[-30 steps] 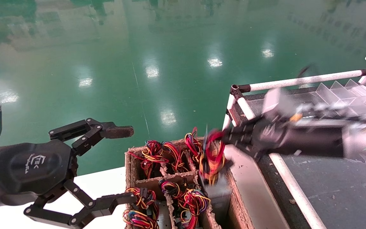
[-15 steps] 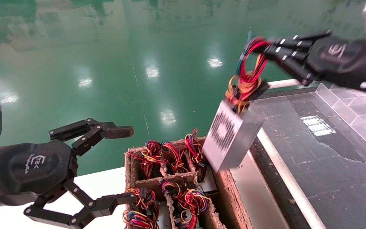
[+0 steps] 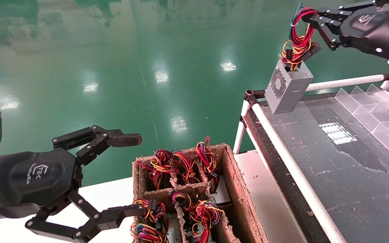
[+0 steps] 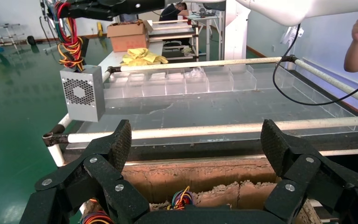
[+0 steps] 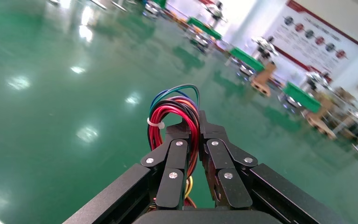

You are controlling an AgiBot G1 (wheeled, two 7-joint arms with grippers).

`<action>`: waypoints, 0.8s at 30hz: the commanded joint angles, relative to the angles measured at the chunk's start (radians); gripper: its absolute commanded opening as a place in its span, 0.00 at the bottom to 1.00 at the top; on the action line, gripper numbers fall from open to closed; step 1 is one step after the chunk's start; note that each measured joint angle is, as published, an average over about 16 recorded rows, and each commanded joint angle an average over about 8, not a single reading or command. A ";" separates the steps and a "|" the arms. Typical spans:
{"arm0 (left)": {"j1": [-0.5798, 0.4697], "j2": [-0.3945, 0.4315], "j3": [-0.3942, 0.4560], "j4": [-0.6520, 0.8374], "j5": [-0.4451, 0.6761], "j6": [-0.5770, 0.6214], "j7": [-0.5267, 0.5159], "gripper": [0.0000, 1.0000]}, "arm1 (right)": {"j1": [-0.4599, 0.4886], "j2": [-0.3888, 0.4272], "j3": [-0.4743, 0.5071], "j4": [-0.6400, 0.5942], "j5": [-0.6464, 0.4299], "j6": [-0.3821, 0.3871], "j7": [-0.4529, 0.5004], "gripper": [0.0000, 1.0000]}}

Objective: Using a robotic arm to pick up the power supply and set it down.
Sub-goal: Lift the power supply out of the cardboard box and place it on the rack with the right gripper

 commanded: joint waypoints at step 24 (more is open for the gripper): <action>0.000 0.000 0.000 0.000 0.000 0.000 0.000 1.00 | 0.162 -0.171 -0.020 -0.462 -0.066 0.114 -0.257 0.00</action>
